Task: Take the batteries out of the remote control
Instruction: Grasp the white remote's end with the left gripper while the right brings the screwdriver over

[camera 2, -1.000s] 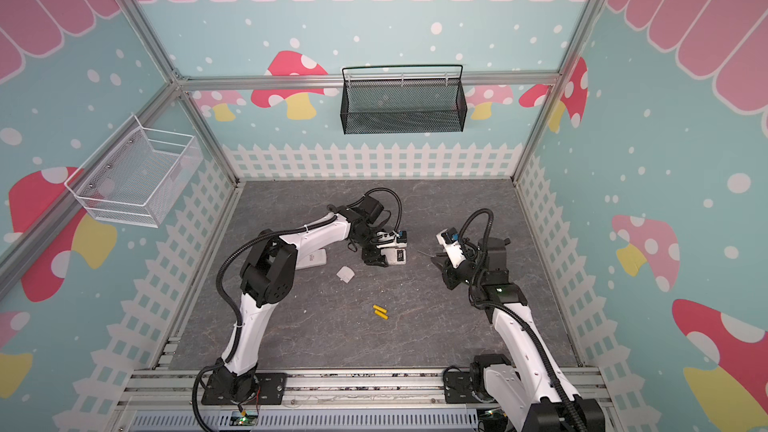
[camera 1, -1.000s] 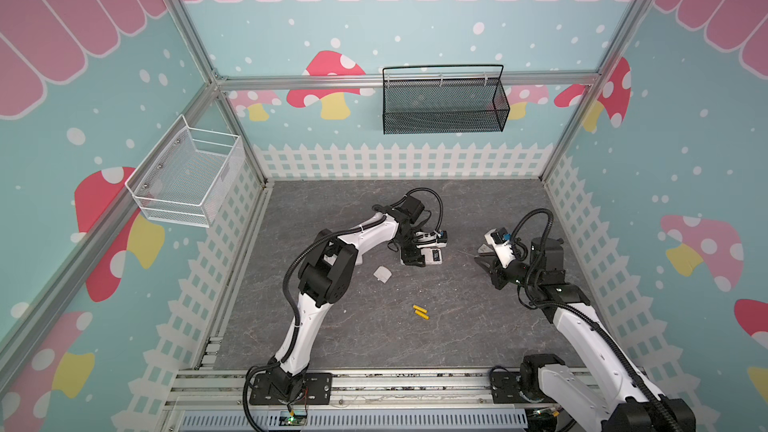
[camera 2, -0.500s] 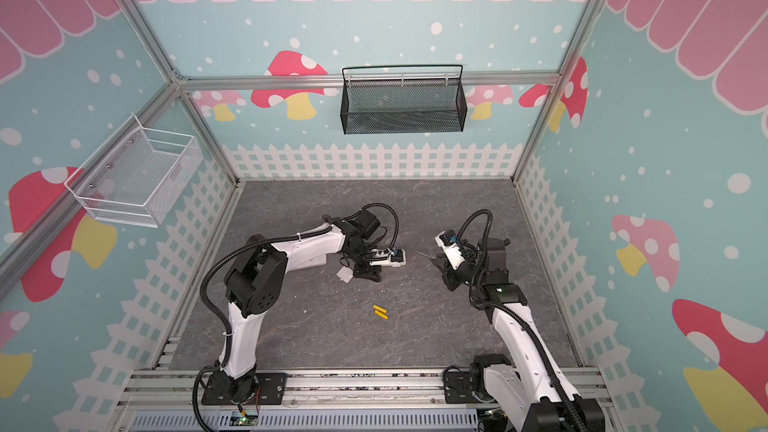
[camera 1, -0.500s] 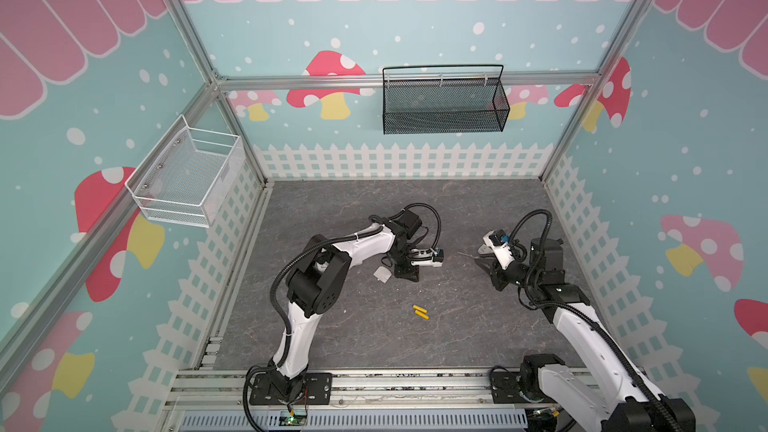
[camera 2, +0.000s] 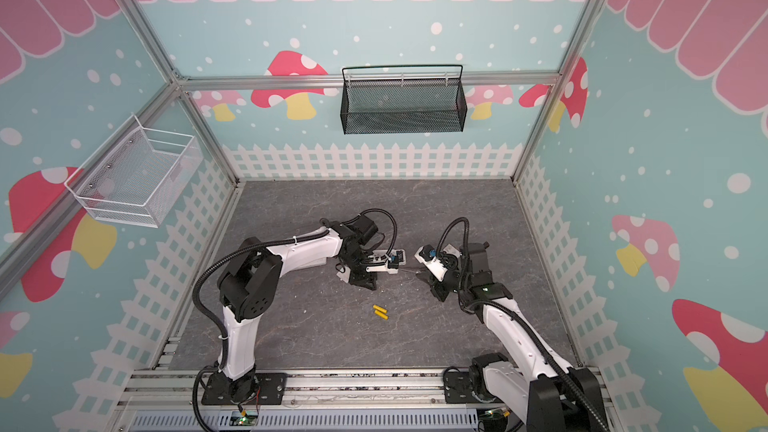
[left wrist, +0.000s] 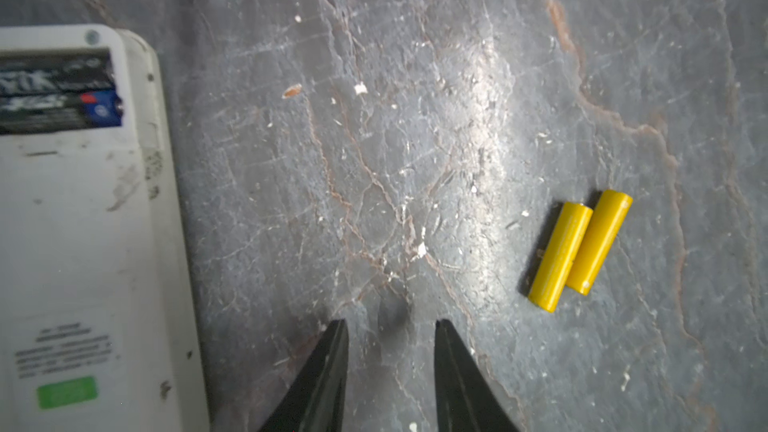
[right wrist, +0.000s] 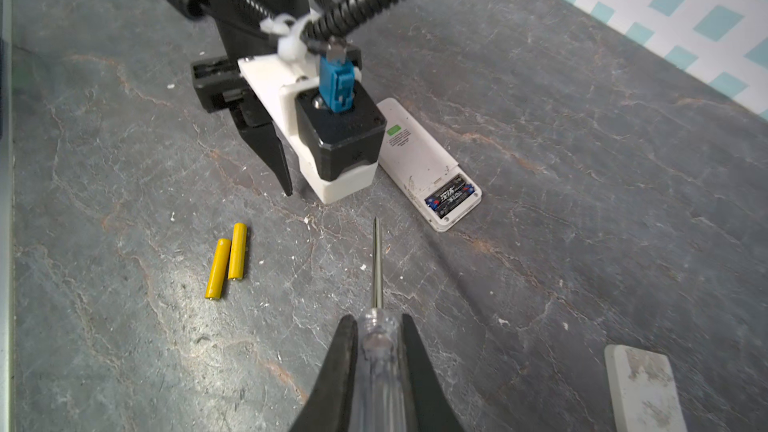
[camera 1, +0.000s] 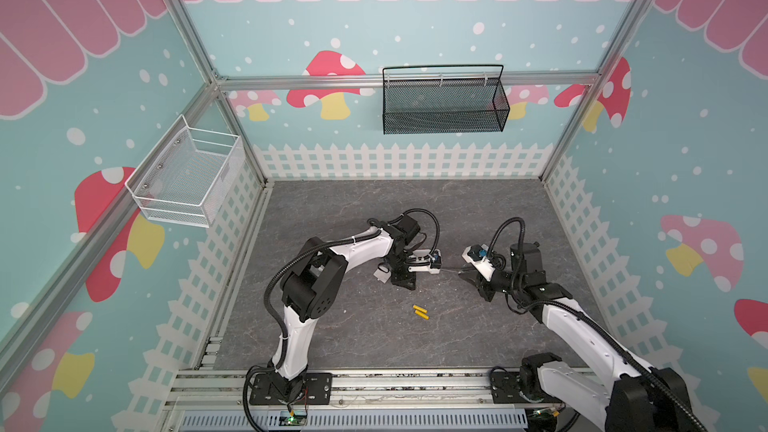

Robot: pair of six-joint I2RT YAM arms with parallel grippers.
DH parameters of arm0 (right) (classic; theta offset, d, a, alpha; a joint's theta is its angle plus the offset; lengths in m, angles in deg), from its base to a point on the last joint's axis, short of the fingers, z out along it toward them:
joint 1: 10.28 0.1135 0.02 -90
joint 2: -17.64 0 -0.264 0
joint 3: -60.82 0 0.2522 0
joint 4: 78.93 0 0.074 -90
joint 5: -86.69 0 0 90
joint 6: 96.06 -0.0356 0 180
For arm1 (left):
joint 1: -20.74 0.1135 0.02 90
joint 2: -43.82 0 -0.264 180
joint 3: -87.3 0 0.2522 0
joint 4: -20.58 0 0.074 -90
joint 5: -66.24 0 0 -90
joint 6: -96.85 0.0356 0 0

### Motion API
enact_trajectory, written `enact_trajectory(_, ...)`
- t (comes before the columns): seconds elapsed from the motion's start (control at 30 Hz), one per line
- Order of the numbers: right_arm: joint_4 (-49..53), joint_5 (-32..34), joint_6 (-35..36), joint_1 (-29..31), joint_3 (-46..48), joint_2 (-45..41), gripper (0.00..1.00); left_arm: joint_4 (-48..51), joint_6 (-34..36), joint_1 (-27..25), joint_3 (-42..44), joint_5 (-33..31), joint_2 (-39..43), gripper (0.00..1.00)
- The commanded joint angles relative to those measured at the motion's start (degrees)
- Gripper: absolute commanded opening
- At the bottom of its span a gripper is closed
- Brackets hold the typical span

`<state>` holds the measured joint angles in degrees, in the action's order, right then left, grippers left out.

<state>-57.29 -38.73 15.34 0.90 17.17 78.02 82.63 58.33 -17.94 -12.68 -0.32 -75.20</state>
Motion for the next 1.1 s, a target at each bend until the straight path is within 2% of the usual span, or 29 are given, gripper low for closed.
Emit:
enact_trajectory(0.0,0.4,1.1,2.4,0.2,-3.5,2.1,0.0,1.6,-1.9,1.4,-3.1,2.1,1.7,0.5)
enact_trajectory(0.07,0.1,2.0,2.3,0.3,-3.2,2.3,0.0,1.5,-3.6,3.0,-6.4,3.4,1.4,0.6)
enact_trajectory(0.17,-0.7,3.6,2.3,0.2,-2.0,1.7,0.0,-3.1,-3.6,4.5,-8.8,3.0,0.8,0.84)
enact_trajectory(0.3,-0.3,4.3,2.5,0.3,-0.6,0.2,0.0,-7.8,-1.5,4.5,-12.3,-1.1,-2.7,0.91)
enact_trajectory(0.5,-1.4,4.9,1.9,0.2,1.7,-3.0,0.0,-4.1,0.1,2.9,-20.3,-2.0,-10.4,0.92)
enact_trajectory(0.8,-3.2,5.2,0.9,0.4,3.8,-5.9,0.0,2.3,2.9,1.3,-23.0,-5.8,-14.9,0.9)
enact_trajectory(0.87,-3.2,5.3,0.9,0.4,3.8,-6.1,0.0,3.6,3.4,1.1,-23.1,-6.7,-15.3,0.84)
enact_trajectory(1.07,-1.2,6.1,2.7,0.5,3.2,-5.7,0.0,5.6,3.9,0.6,-19.5,-5.2,-12.9,0.57)
